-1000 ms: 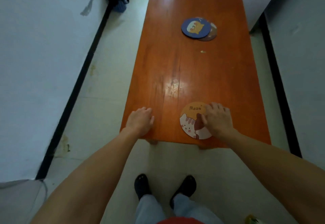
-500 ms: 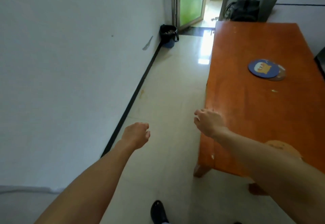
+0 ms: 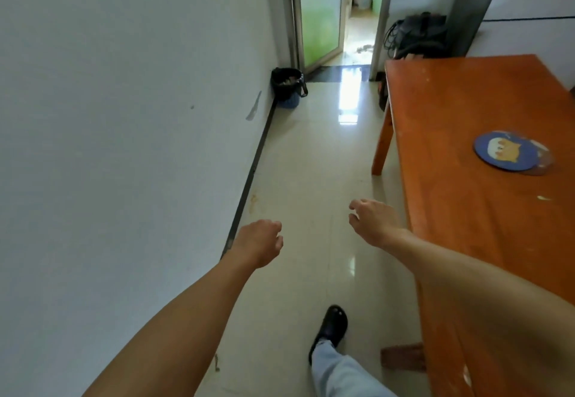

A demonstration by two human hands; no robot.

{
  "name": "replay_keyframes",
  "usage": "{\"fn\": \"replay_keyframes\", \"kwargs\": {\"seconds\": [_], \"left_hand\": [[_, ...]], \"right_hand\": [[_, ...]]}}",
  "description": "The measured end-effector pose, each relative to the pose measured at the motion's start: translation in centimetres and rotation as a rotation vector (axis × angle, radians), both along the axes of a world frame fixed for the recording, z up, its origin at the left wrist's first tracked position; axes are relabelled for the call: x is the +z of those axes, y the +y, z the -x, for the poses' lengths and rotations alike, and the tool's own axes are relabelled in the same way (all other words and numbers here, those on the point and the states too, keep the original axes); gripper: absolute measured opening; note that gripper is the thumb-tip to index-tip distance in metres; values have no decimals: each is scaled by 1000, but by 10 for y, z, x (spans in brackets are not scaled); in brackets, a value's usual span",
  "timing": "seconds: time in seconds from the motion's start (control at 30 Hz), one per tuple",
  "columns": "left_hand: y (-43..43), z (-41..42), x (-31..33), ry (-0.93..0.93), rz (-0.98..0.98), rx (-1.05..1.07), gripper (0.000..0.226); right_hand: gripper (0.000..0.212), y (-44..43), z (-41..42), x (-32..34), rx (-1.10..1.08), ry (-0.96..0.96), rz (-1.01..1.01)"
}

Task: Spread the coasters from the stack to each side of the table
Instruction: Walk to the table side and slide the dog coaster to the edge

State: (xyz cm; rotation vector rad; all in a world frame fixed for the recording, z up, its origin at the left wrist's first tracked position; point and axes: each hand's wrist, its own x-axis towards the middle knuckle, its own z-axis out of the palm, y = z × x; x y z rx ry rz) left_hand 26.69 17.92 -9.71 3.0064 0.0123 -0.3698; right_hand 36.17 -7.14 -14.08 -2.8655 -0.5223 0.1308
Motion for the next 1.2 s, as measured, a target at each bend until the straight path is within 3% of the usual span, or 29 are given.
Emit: {"fn": "replay_keyframes", "kwargs": {"seconds": [0.47,0.7,0.8,0.97,1.2], "left_hand": [[9,-303,19,-11,25,-248,34],[-24,-462,0,2,5,-515,34],[-43,-524,-1,4,3,-663,33],[-98,-602,2,11,16,-925,32],[-203,-630,-26,105,31,-1188,23]], "right_hand": [[20,-2,-249,21,-228,35,31],[21,-51,-331,7,-535,117,118],[31,-69,-352,4,-704,197,119],[29,-83,-360,1,-947,236,-16],[32,-149,-326,-8,-1307,282,-72]]}}
